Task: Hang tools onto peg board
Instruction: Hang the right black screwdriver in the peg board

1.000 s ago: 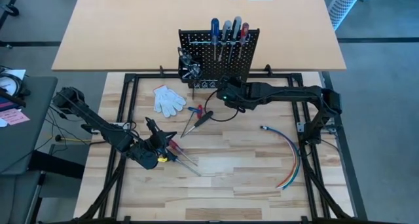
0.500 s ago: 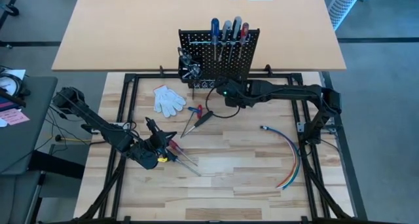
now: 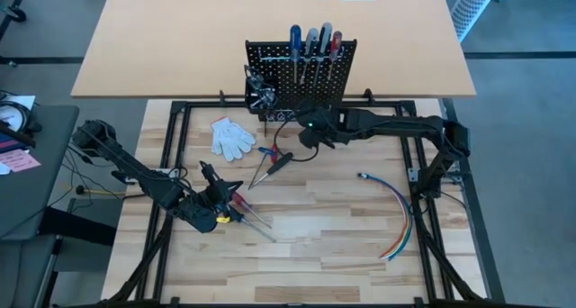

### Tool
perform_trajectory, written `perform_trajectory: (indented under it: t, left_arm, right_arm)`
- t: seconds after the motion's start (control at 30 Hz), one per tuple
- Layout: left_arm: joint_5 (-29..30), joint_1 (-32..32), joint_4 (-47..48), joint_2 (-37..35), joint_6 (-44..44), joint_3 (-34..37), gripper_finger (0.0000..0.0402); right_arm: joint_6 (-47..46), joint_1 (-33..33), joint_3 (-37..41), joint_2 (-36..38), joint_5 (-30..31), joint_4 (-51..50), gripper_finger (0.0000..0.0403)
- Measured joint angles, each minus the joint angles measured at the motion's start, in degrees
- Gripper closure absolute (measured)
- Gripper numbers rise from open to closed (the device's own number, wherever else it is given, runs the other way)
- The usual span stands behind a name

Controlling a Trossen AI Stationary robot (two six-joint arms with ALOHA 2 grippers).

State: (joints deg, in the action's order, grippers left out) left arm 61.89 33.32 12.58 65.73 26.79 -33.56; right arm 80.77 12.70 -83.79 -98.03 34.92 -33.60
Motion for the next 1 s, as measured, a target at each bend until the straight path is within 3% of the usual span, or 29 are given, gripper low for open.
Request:
perform_trajectory:
  t: [0.13,0.37,0.57,0.8,1.0]
  left_arm:
    - [0.0,0.0,0.0,0.0,0.0,0.0,0.0401]
    - [0.0,0.0,0.0,0.0,-0.1,0.0,0.0402]
    - [0.0,0.0,0.0,0.0,-0.1,0.0,0.0402]
    - [0.0,0.0,-0.1,0.0,0.0,0.0,0.0402]
    - [0.0,0.0,0.0,0.0,0.0,0.0,0.0401]
  right_arm:
    - [-14.0,1.5,0.0,1.5,-8.3,-4.3,0.023]
    - [-33.4,5.2,0.0,2.2,-14.0,-12.0,0.0216]
    - [-40.5,5.4,0.0,2.2,-31.5,-13.2,0.0251]
    - [-43.6,7.3,0.0,2.2,-31.5,-3.5,0.0295]
    - [-46.8,10.1,0.0,2.2,-29.1,4.2,0.0303]
